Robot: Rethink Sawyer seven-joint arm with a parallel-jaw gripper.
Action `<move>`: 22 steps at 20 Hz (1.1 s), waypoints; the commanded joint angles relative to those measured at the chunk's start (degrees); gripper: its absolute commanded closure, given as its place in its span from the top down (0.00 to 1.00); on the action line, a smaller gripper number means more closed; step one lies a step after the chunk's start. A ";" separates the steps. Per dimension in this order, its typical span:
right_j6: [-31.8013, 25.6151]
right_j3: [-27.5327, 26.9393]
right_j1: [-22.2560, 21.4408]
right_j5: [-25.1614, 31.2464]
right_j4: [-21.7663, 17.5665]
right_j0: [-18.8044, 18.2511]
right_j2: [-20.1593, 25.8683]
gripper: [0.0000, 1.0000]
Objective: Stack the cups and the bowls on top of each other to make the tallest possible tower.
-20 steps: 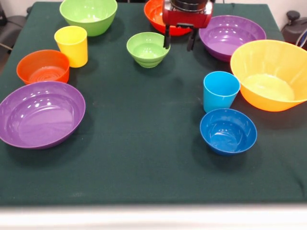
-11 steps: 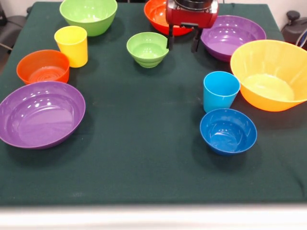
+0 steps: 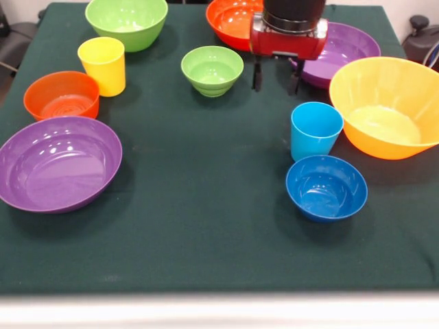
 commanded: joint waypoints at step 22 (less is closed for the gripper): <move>12.82 -6.68 7.92 -1.24 4.05 3.12 2.93 1.00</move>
